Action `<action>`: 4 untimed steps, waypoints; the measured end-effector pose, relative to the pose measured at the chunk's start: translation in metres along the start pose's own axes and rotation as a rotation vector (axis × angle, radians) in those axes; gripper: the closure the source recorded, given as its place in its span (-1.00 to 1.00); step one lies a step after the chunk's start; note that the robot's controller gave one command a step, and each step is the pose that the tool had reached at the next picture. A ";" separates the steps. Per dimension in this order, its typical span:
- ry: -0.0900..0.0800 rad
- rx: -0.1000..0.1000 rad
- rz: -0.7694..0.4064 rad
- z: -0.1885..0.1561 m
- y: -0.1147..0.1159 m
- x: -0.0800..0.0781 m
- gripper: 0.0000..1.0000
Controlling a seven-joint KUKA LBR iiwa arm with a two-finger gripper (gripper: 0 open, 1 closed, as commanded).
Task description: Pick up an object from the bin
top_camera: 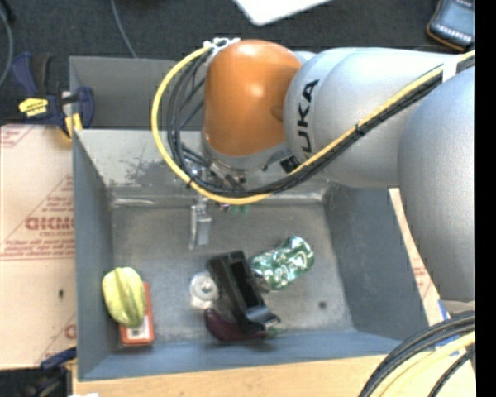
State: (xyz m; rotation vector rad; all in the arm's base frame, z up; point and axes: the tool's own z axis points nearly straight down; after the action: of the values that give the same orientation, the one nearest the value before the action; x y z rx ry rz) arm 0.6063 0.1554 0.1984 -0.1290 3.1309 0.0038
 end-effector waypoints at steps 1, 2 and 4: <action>0.000 0.001 -0.022 0.060 0.000 0.006 -1.00; -0.002 0.000 -0.097 0.114 -0.034 0.066 -1.00; -0.008 0.000 0.073 0.111 -0.083 0.126 1.00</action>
Offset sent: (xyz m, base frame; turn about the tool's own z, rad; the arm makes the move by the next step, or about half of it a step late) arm -0.0710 -0.0471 -0.1235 -0.1031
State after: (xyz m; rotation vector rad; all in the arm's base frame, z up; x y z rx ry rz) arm 0.4883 0.0623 0.0859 -0.0154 3.1253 0.0047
